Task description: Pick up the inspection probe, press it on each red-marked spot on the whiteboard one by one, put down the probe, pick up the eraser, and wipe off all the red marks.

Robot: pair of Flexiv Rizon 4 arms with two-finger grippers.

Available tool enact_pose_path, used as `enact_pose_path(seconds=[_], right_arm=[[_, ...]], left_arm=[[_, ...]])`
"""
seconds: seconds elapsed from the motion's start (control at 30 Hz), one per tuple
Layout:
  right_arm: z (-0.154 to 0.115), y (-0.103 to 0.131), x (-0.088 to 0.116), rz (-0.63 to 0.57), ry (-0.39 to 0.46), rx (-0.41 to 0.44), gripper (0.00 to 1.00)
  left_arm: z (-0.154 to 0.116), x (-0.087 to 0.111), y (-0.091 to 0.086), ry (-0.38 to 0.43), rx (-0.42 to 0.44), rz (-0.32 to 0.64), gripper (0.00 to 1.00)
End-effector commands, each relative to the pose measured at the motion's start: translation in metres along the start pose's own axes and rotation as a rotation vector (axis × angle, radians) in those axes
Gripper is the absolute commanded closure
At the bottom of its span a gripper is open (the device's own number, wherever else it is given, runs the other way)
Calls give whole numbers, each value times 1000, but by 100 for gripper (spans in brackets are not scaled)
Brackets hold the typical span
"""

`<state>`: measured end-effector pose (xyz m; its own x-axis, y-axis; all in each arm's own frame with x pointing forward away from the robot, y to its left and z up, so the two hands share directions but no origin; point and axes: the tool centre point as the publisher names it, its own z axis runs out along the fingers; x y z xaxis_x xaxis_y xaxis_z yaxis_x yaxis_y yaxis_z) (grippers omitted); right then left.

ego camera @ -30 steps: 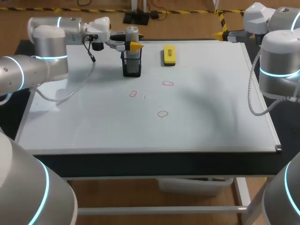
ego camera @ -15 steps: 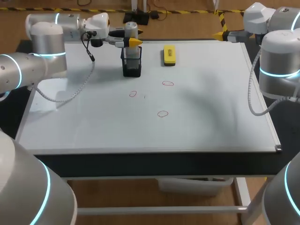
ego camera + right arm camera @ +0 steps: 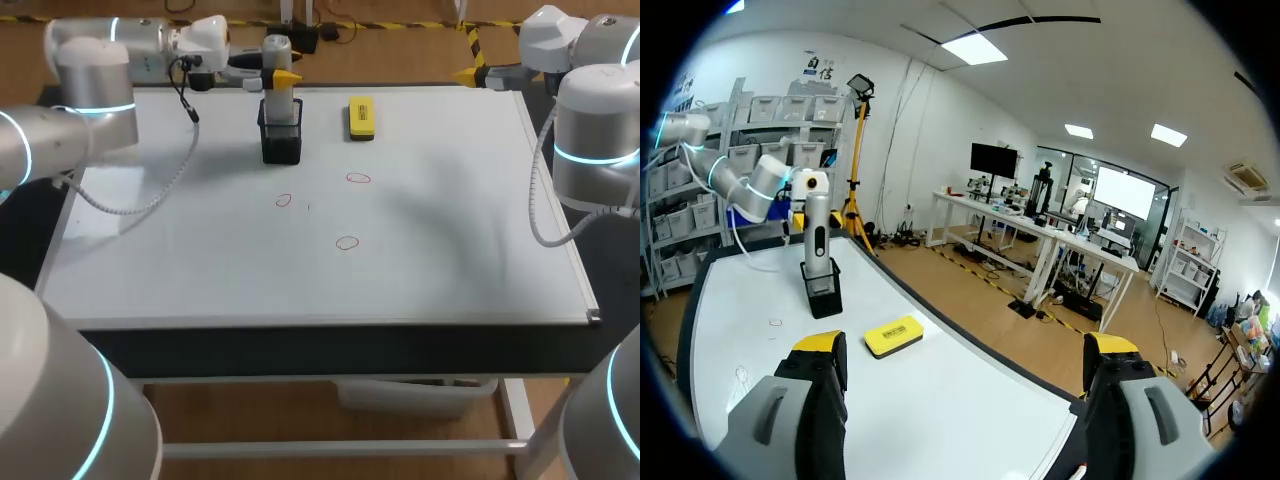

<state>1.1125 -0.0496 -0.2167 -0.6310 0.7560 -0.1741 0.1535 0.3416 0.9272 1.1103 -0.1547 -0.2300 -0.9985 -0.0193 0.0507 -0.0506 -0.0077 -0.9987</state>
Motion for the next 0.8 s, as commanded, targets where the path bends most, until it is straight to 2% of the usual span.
enact_pose_path(seconds=[0.03, 0.5, 0.8], right_arm=[[0, 0, 0, 0, 1, 2, 0], [0, 0, 0, 0, 1, 2, 0], [0, 0, 0, 0, 1, 2, 0]], left_arm=[[-3, 9, -15, -54, -16, 8, 100], [-13, 14, -48, -134, 4, 22, 100], [-31, 19, -63, -226, 29, 35, 100]])
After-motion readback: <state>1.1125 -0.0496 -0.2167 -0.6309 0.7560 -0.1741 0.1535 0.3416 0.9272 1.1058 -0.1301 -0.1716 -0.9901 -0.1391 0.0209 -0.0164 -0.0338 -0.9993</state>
